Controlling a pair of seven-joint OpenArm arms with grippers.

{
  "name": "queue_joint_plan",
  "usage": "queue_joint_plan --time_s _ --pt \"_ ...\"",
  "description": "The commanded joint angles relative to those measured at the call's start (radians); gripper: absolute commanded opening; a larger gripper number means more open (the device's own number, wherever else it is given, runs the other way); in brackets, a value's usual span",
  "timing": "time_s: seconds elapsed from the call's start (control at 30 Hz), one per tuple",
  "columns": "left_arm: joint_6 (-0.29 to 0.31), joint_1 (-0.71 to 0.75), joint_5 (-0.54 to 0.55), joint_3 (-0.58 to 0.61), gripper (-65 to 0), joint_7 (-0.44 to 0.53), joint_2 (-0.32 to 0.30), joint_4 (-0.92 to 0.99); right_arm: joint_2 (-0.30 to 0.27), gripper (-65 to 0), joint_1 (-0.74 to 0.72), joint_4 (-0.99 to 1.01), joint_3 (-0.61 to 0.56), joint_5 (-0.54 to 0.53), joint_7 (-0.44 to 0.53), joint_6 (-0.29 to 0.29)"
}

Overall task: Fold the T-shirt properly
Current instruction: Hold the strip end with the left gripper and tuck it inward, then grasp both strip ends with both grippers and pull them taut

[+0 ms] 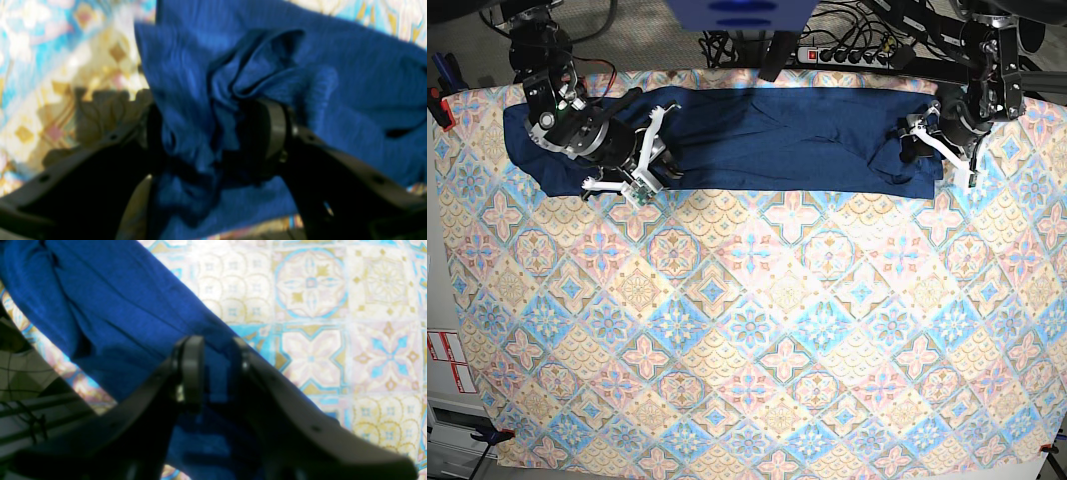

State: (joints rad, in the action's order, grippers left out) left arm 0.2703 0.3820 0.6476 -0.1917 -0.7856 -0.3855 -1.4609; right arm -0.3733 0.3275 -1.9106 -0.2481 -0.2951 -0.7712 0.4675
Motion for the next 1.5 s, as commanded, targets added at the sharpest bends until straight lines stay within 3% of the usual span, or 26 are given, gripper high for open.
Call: queue_joint_plan --time_s 0.0,0.13,0.27,0.33,0.43,0.73,0.9,1.07,1.17,1.47 --pt "-0.013 0.007 -0.024 0.024 -28.5 -0.042 -0.003 0.019 -0.008 -51.5 -0.006 -0.02 0.006 -0.009 0.022 0.001" --pt "-0.006 0.008 -0.019 0.054 -32.6 -0.042 -0.003 0.019 -0.008 -51.5 -0.006 -0.02 0.006 -0.009 0.02 0.001" --pt "0.102 0.008 0.008 0.067 -50.7 -0.044 0.0 0.019 -0.008 -51.5 -0.006 -0.02 0.005 -0.009 0.019 0.001" --pt "0.139 0.01 0.042 0.065 -54.0 -0.044 0.0 0.019 -0.008 -51.5 -0.006 -0.02 0.005 -0.009 0.019 0.001" --pt "0.14 0.01 0.071 0.042 -54.6 -0.042 -0.005 -0.002 -0.008 -51.5 -0.006 -0.02 0.005 -0.009 0.019 0.001" --pt "0.134 -0.035 0.067 -0.246 -58.1 -0.044 -0.005 -0.06 -0.008 -51.5 -0.006 -0.02 0.006 -0.009 0.019 0.001" --pt "0.134 -0.064 -0.004 -0.351 -58.0 -0.044 -0.014 -0.062 -0.008 -51.5 -0.006 -0.02 0.011 -0.009 0.023 0.001" --pt "0.139 -0.091 -0.021 -0.349 -58.0 -0.05 -0.014 -0.09 -0.008 -51.5 -0.006 -0.02 0.014 -0.009 0.023 0.001" --pt "0.14 -0.036 -0.021 -0.326 -58.0 -0.05 -0.002 -0.179 -0.008 -51.5 -0.006 -0.02 0.016 -0.009 0.025 0.001" --pt "0.134 0.077 -0.032 -0.091 -58.1 -0.05 0.133 -0.424 -0.008 -51.5 -0.012 -0.02 0.016 -0.009 0.026 0.001"
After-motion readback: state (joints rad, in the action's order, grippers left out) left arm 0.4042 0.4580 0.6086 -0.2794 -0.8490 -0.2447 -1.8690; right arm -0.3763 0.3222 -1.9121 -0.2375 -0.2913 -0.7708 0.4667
